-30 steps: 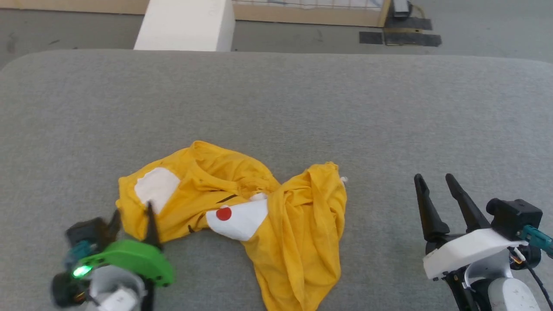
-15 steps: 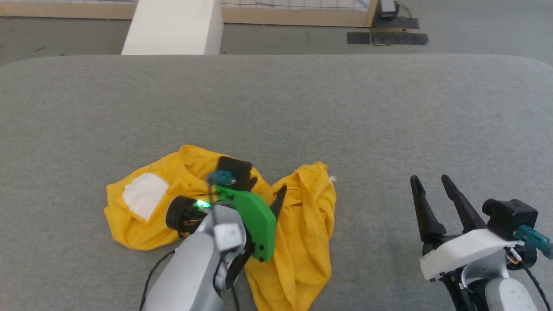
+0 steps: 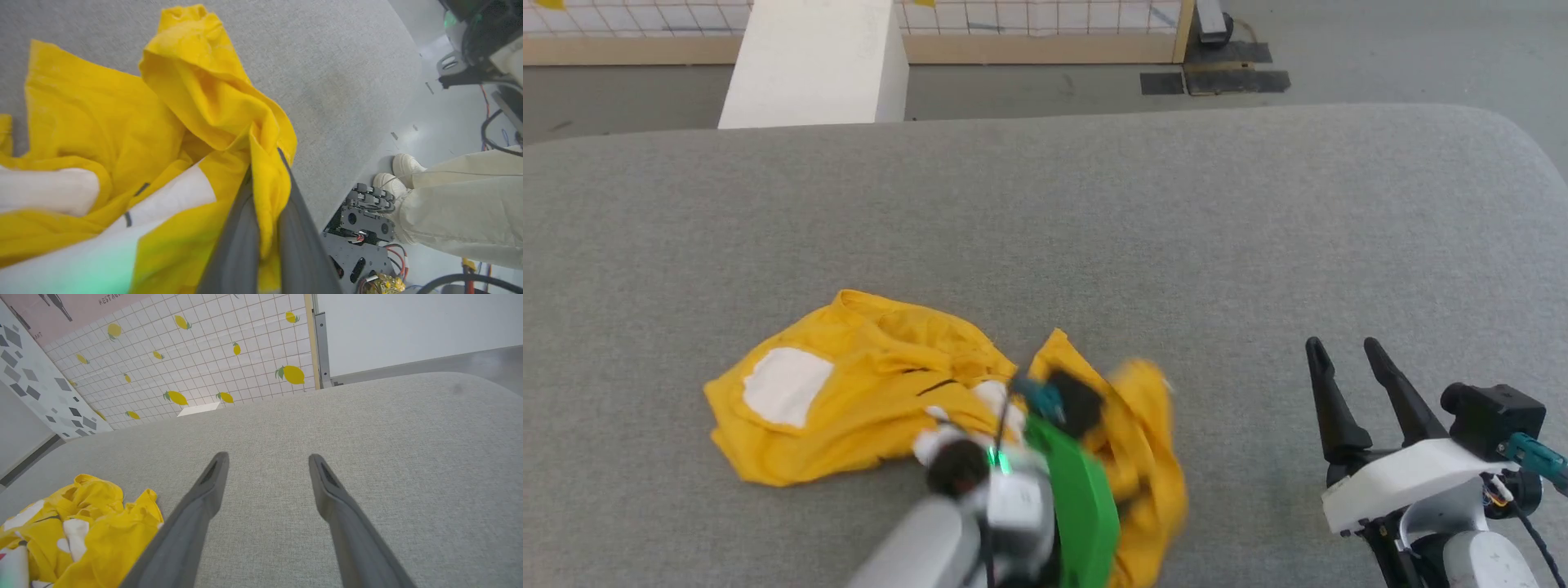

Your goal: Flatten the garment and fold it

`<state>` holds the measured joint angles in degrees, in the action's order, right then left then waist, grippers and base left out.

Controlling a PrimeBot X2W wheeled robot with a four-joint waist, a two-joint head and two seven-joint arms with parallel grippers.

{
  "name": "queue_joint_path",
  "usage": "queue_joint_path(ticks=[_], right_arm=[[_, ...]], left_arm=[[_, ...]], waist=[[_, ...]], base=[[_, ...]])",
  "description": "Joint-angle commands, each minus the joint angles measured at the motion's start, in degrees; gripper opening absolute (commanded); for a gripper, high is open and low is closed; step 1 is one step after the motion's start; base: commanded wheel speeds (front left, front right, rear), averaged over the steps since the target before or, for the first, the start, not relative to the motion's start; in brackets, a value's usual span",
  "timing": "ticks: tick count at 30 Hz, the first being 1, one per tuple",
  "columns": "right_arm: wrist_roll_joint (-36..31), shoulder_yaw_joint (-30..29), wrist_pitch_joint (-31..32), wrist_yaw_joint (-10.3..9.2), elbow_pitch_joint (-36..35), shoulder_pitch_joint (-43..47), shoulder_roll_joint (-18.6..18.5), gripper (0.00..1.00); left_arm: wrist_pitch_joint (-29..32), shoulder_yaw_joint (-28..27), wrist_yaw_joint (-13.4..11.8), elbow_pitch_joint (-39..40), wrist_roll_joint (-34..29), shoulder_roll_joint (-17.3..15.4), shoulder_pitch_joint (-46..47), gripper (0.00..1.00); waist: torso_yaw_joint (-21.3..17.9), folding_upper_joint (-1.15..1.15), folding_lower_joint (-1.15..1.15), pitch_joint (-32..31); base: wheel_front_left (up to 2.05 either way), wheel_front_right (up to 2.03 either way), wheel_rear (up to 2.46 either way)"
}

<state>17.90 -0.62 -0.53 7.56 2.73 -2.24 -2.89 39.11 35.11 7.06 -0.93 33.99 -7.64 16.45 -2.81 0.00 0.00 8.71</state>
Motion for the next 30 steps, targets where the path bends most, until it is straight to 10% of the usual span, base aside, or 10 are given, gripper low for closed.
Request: queue_joint_path(ticks=[1,4,6,11,22,30], right_arm=[[0.2,0.0,-0.2,-0.08,-0.1,0.6,0.0,1.0],[-0.1,0.1,0.2,-0.08,-0.5,0.6,0.0,1.0],[-0.3,0.7,0.6,-0.08,-0.7,0.5,0.0,1.0],[-2.3,3.8,2.5,-0.08,-1.2,-0.5,0.0,1.0],[-10.4,13.2,12.1,-0.08,4.7,-9.5,0.0,1.0],[-13.4,15.2,31.1,-0.08,16.2,-15.4,0.0,1.0]], left_arm=[[2.3,2.0,0.4,2.2,2.8,-2.1,-3.1,0.0],[6.5,4.3,0.4,6.4,6.2,-6.7,-7.6,0.0],[6.0,3.5,-0.7,7.9,6.4,-8.3,-10.1,1.0],[-1.9,-1.0,-3.3,10.5,6.5,-7.8,-13.8,1.0],[-47.0,-19.7,-12.2,3.0,-7.2,-3.0,-12.4,1.0],[-54.0,-25.0,-15.4,-4.1,-10.8,-0.1,-11.0,1.0]], waist=[[0.9,0.0,0.0,-0.5],[2.2,0.0,0.0,-0.5],[3.0,0.0,0.0,-0.3],[5.2,0.0,0.0,0.1],[11.2,0.0,0.0,2.7],[14.3,0.0,0.0,4.2]], base=[[0.0,0.0,0.0],[0.0,0.0,0.0],[0.0,0.0,0.0],[0.0,0.0,0.0],[0.0,0.0,0.0],[0.0,0.0,0.0]])
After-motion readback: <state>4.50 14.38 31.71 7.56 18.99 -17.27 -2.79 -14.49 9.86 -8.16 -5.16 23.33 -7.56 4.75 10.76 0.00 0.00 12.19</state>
